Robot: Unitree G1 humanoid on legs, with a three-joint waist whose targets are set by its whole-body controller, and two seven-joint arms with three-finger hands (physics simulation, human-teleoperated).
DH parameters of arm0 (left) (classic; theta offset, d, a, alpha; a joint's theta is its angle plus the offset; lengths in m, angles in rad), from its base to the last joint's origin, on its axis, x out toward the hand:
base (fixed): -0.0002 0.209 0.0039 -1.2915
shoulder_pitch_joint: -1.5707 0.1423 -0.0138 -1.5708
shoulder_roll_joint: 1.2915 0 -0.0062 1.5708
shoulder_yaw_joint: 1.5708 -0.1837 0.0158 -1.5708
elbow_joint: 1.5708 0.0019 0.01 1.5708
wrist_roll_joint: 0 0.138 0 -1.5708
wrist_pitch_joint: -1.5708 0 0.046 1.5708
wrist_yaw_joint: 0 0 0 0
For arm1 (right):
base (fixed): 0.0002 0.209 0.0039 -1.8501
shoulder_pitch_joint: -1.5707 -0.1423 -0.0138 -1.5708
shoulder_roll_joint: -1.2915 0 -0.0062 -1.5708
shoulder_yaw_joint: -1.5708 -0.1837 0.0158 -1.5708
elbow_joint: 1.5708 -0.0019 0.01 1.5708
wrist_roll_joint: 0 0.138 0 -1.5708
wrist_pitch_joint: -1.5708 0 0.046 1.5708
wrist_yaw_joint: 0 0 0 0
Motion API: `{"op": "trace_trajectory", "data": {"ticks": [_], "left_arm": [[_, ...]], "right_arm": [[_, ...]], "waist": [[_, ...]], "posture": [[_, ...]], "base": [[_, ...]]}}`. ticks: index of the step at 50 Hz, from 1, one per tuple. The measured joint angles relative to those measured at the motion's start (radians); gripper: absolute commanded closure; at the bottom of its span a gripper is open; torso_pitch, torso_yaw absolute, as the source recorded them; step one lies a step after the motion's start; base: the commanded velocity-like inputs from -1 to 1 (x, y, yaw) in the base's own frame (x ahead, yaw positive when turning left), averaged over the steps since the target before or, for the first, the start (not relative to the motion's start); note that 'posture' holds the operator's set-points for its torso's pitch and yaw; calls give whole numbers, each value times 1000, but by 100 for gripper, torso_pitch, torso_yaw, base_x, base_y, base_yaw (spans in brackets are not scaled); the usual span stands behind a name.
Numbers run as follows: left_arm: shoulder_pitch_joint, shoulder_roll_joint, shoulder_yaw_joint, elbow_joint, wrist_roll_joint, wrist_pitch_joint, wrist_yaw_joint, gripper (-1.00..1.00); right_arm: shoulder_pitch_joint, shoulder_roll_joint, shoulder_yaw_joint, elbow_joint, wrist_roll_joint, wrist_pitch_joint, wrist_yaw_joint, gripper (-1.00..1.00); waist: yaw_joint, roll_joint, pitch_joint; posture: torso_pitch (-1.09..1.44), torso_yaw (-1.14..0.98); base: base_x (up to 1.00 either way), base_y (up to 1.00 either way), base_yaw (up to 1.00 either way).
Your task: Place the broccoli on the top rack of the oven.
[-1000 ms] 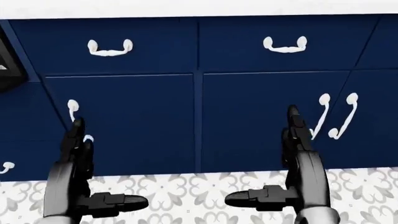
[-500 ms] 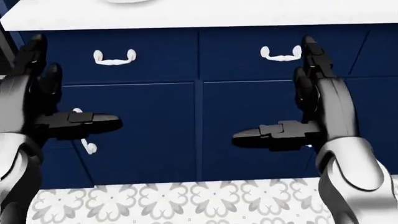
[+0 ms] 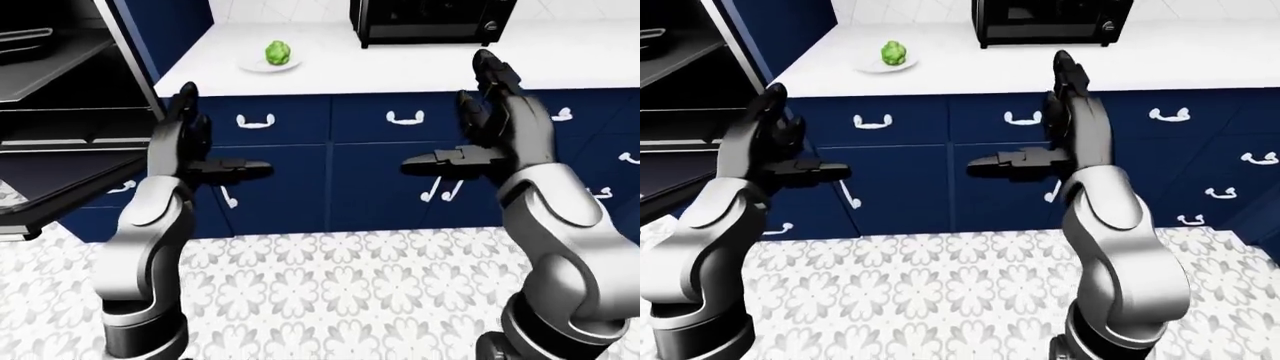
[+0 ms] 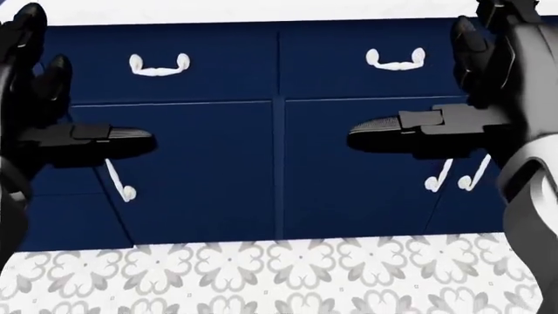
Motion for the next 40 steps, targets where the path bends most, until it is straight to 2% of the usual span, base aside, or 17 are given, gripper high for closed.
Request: {"op": "trace_trajectory", "data": {"ticks": [7, 11, 13, 18, 20, 21, 22, 25, 27, 31, 33, 34, 36, 38, 40], "left_arm": [[-18, 17, 15, -43, -23, 54, 21, -100], [-17, 24, 27, -49, -24, 35, 28, -100], [-18, 21, 25, -50, -25, 32, 34, -100], [-19, 14, 3, -57, -44, 41, 35, -100], [-20, 16, 1, -51, -47, 38, 33, -100], [-19, 19, 4, -47, -47, 36, 33, -100], [-15, 22, 10, -45, -45, 36, 35, -100], [-6, 24, 27, -40, -36, 48, 46, -100], [-8, 26, 23, -40, -29, 44, 48, -100], [-18, 27, 24, -61, -33, 39, 45, -100], [-26, 30, 28, -65, -38, 44, 46, -100], [-24, 22, 25, -68, -40, 46, 47, -100], [-17, 17, 10, -60, -48, 57, 46, -100], [-15, 19, 4, -50, -56, 64, 42, -100], [-17, 23, 8, -43, -57, 60, 41, -100]], "right_arm": [[-14, -8, -14, -4, 56, 17, -35, -100], [-19, -18, -23, -31, 83, 5, -63, -100], [-15, -22, -25, -30, 93, -6, -75, -100], [-3, -33, -39, -16, 108, -6, -107, -100], [-5, -35, -33, -15, 112, -7, -114, -100], [-6, -33, -29, -19, 116, -9, -115, -100], [-4, -30, -23, -20, 122, -10, -115, -100], [-1, -30, -5, -12, 140, -10, -109, -100], [-3, -33, -7, -11, 145, -11, -110, -100], [-11, -38, -16, -25, 147, -16, -120, -100], [-16, -41, -18, -28, 150, -17, -123, -100], [-11, -44, -23, -26, 152, -17, -125, -100], [3, -45, -32, -16, 149, -10, -131, -100], [3, -45, -33, -5, 146, -3, -138, -100], [-6, -46, -30, -10, 148, -3, -140, -100]], "waist": [[-2, -1, 2], [-3, -9, -6], [-6, -7, -3], [-16, 28, 6], [-16, 55, 6], [-12, 55, 11], [-7, 45, 13], [-1, 49, 7], [0, 40, -2], [8, -6, 1], [11, -45, -3], [1, -34, 3], [-9, -41, 16], [-14, -43, 11], [-12, -26, 9]], "posture": [[0, 0], [0, 0], [0, 0], [0, 0], [0, 0], [0, 0], [0, 0], [0, 0], [0, 0], [0, 0], [0, 0], [0, 0], [0, 0], [0, 0], [0, 0]], "base": [[9, 0, 0], [14, 0, 0], [19, 0, 0], [20, 0, 0], [20, 0, 0], [21, 0, 0], [20, 0, 0], [21, 0, 0], [20, 0, 0], [20, 0, 0], [20, 0, 0], [20, 0, 0], [20, 0, 0], [20, 0, 0], [19, 0, 0]]}}
